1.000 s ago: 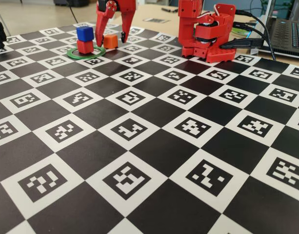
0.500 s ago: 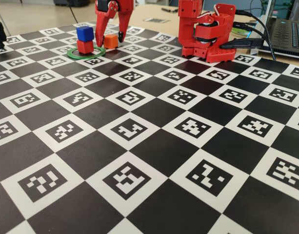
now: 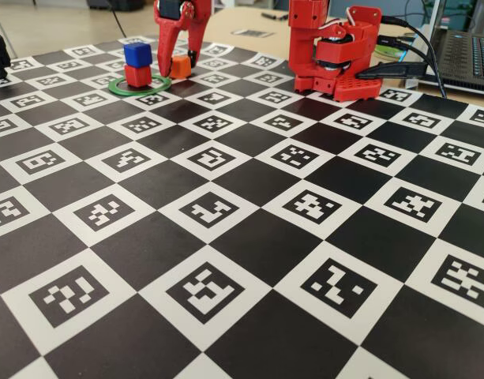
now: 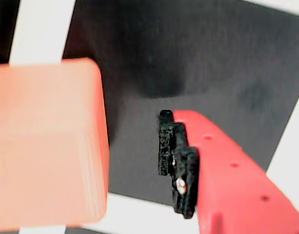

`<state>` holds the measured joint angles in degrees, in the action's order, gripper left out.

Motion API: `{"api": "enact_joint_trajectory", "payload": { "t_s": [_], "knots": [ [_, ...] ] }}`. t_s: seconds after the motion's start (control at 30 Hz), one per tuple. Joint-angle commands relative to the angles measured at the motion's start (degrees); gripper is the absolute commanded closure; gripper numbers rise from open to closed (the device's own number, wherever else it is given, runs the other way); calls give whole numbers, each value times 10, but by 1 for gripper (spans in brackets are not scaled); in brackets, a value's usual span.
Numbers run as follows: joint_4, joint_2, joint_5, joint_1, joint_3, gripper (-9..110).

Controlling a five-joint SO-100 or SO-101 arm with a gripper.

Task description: Grab the red cube then put it in the green circle then put the blue cube on top and finally the orange cube on top

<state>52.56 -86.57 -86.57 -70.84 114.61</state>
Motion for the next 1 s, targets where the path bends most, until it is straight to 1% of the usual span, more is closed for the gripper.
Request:
{"api": "enact_joint_trajectory", "payload": {
  "t_s": [0.0,0.13,0.47,0.6,0.77,0.97],
  "knots": [
    [-15,-23,-4,1,-5,63],
    [-17,-23,-3,4,-3,68],
    [-17,-27,4,9,5,88],
    [-4,-31,13,12,-4,92],
    [78,-33,40,15,-76,92],
    [194,-25,70,18,-220,92]
  ]
}}
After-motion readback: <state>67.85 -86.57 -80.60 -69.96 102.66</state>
